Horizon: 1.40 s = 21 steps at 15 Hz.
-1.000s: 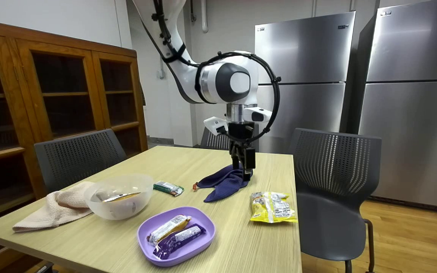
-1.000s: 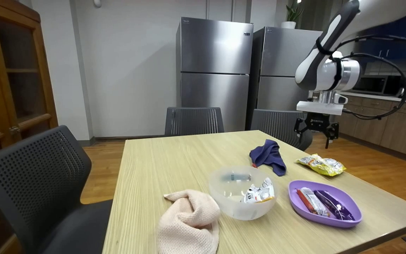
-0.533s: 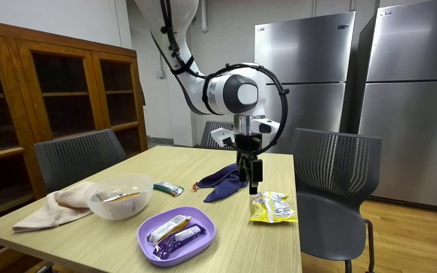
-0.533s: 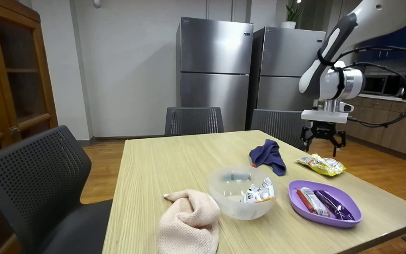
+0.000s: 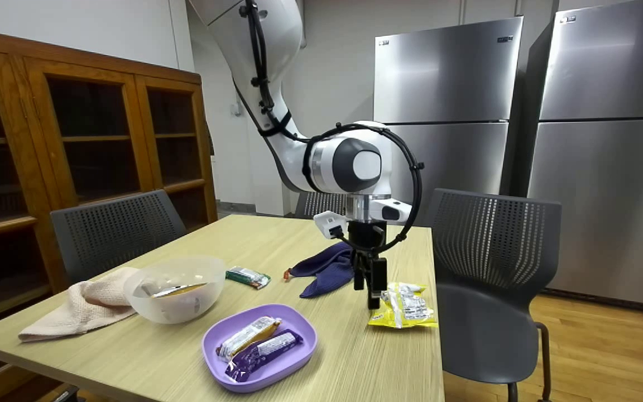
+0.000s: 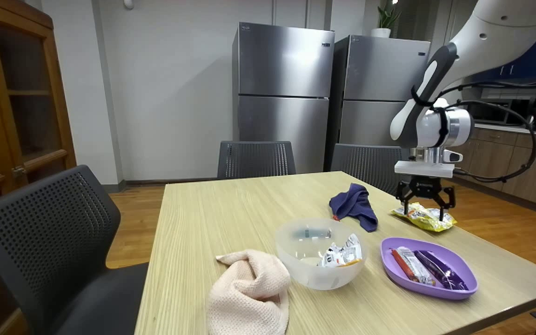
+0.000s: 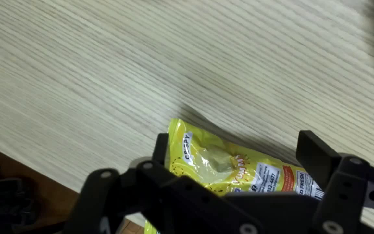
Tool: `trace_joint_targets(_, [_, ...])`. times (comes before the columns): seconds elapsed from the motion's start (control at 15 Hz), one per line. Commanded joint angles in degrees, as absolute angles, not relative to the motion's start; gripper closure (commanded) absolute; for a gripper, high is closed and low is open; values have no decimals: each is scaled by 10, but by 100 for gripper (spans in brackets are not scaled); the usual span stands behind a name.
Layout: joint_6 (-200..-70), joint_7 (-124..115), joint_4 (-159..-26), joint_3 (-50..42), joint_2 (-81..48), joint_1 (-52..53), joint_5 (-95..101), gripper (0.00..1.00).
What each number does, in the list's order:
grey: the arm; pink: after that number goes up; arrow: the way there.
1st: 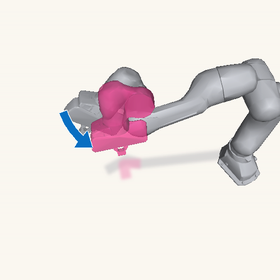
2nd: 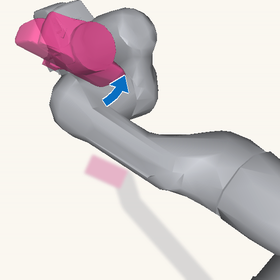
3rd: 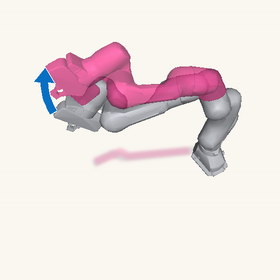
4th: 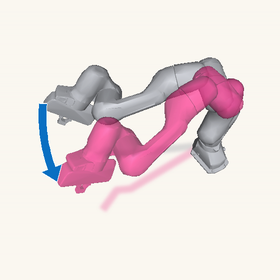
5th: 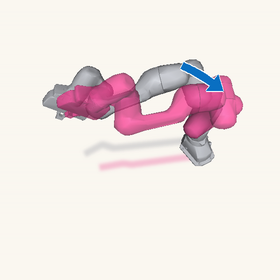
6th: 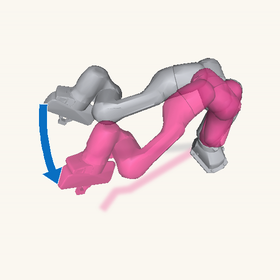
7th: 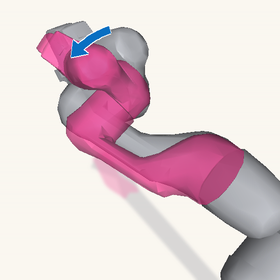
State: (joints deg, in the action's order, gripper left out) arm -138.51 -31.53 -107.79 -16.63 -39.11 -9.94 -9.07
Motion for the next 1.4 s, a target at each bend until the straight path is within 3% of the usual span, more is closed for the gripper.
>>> trace_joint_targets(0.0, [-1380,-322,-1044,-170,-420,-105,-98,0])
trace_joint_targets(1.33, [-1446,-202,-1094,-168,-388,-122,-78,0])
